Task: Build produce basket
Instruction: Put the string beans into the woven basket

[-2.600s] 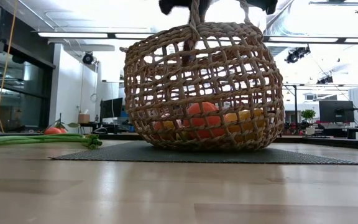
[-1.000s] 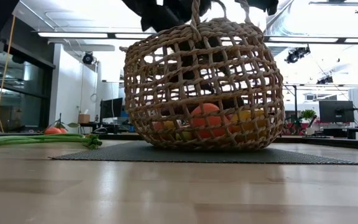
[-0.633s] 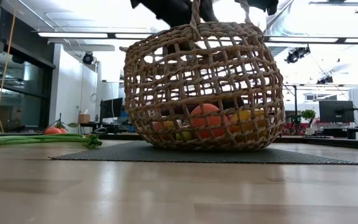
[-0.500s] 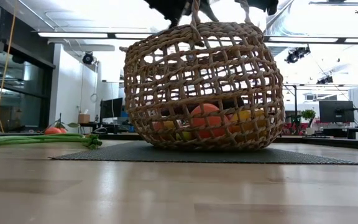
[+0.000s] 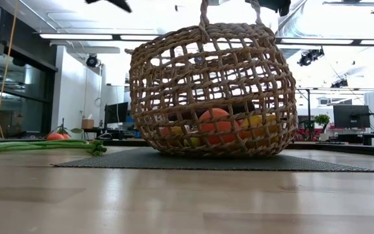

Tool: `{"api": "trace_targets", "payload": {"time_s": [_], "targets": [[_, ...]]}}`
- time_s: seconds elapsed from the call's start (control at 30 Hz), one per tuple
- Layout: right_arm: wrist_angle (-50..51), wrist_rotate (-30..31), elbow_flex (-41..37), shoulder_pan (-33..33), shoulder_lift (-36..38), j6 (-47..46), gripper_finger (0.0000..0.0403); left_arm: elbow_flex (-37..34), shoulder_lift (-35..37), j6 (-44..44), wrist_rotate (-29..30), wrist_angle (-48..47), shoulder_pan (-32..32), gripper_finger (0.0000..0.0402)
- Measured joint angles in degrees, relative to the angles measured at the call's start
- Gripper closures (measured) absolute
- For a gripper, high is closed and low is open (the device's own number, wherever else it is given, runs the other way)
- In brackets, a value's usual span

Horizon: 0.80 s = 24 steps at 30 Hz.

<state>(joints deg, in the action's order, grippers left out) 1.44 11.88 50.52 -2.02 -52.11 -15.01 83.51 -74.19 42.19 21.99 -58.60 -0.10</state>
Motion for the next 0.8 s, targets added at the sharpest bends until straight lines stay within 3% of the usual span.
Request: {"api": "trace_targets", "payload": {"time_s": [0.07,0.13,0.23,0.37,0.53,0.8], "targets": [[0.0,0.0,0.0,0.0,0.0,0.0,0.0015,-3.4,2.8,3.6,1.0,-2.2,-1.6,0.0126],[0.0,0.0,0.0,0.0,0.0,-0.1,0.0015,-7.5,5.8,2.3,-1.6,-3.5,-2.6,0.0126],[0.0,0.0,0.0,0.0,0.0,-0.1,0.0015,-13.3,10.0,-8.0,-7.7,-3.6,-4.1,0.0126],[0.0,0.0,0.0,0.0,0.0,-0.1,0.0015,-19.9,11.8,-25.7,-10.9,-4.7,-3.7,0.0126],[0.0,0.0,0.0,0.0,0.0,-1.2,0.0015,-28.4,8.6,-47.2,-11.7,-0.8,0.1,0.0126],[0.0,0.0,0.0,0.0,0.0,-3.0,0.0015,-40.1,-0.5,-72.7,-10.2,19.0,3.2,0.0126]]}}
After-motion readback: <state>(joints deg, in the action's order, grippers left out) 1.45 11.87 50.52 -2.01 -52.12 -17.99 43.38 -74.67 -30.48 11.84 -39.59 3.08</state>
